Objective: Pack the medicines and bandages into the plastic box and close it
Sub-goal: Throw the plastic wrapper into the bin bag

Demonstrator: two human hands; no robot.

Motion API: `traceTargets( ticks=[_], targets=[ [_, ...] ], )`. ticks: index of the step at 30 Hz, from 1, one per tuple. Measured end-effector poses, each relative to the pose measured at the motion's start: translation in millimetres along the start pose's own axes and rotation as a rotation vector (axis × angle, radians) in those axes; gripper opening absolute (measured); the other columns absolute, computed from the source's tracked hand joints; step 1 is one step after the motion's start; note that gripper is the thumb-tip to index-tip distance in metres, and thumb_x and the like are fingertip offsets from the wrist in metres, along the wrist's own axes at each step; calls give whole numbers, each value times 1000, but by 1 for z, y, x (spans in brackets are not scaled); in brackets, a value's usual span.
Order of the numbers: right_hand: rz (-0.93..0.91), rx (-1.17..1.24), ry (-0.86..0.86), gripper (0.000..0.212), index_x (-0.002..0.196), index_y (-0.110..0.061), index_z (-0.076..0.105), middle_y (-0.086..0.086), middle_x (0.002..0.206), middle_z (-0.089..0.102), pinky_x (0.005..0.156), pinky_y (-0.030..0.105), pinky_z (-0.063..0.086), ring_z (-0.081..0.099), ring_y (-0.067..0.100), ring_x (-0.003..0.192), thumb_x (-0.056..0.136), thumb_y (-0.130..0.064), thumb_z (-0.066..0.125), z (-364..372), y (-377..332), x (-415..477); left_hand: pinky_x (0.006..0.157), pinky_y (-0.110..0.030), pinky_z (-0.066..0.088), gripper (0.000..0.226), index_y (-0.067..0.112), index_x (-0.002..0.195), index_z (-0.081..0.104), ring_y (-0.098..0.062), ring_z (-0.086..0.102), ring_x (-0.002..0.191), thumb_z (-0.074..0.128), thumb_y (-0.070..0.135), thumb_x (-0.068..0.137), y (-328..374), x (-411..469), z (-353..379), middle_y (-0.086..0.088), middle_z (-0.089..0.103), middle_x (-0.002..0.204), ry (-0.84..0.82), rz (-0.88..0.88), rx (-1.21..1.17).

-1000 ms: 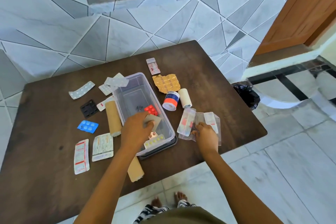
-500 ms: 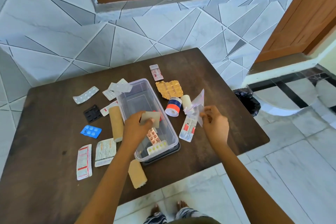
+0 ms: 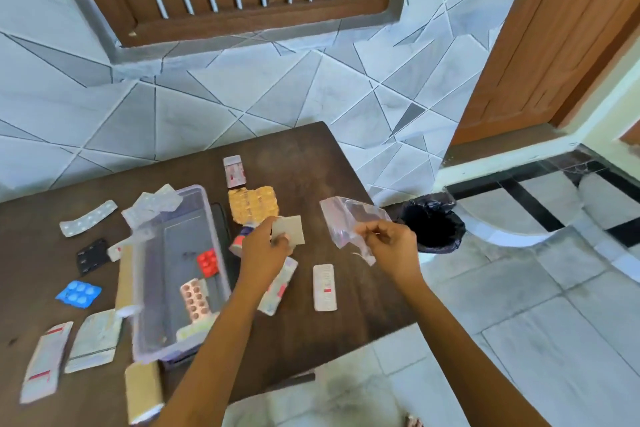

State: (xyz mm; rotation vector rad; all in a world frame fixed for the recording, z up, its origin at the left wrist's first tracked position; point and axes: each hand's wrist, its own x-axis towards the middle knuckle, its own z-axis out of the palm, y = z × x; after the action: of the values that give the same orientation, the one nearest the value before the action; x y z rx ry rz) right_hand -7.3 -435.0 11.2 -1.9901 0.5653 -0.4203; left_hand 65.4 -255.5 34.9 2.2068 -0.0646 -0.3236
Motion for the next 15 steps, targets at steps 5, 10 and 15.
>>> traceTargets(
  ticks=[5,10,15],
  targets=[
    [62,10,23,15,89,-1,75,17,91,75,80,33,57,70,30,79,86,-5,60,-88,55,45,100,-41,49,30,5,119,55,-33,59,112,51,2,90,66,-3,110,-15,61,122,-63,-15,-47],
    [118,12,43,20,97,1,72,20,84,73,70,33,52,59,24,65,86,3,56,-161,110,86,95,-43,52,23,10,105,61,-30,60,96,55,2,84,122,10,190,-7,59,100,-109,-11,-108],
    [252,36,-69,20,103,2,66,11,85,65,77,28,53,62,23,83,87,-5,57,-199,154,128,90,-56,52,17,23,82,56,-40,64,93,51,7,78,151,47,248,-15,58,90,-182,-54,-150]
  ],
)
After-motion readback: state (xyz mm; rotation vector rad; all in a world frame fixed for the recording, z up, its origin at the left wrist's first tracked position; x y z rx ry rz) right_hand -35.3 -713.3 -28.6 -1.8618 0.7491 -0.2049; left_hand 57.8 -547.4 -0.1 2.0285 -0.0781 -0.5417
